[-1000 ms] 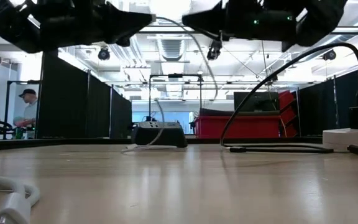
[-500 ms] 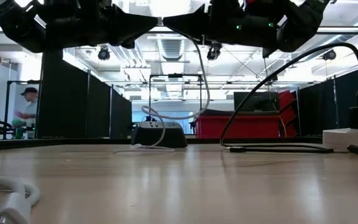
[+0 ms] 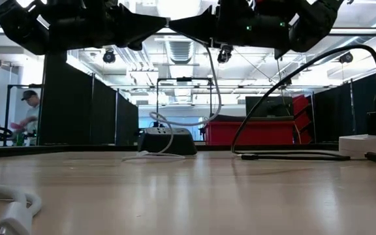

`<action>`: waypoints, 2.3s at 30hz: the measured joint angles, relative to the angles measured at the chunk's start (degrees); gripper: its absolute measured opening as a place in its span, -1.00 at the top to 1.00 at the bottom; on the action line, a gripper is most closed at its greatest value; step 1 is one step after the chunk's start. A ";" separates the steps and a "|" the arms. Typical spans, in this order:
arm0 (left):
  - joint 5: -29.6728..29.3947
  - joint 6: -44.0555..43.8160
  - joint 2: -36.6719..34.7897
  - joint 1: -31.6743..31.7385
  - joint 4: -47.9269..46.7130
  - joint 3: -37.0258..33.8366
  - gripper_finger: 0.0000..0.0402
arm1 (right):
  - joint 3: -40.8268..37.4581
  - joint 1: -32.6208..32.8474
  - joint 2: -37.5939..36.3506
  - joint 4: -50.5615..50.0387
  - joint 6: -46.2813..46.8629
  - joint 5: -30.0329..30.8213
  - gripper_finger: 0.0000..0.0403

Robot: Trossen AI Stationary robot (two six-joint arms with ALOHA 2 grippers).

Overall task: Insert USB
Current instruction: Insert the purple charger cable into the black outlet extension

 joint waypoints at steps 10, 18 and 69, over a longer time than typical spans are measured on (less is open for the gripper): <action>-0.04 0.00 0.00 0.00 -0.98 0.00 0.93 | 0.02 0.11 0.00 0.13 -0.84 0.00 0.70; 0.07 0.02 0.00 0.00 -0.94 0.00 0.93 | 0.18 1.30 0.00 0.17 -4.86 2.04 0.75; -22.20 -29.97 1.09 10.46 -56.29 0.00 0.24 | 23.16 -9.00 3.41 -63.92 -23.26 24.89 1.00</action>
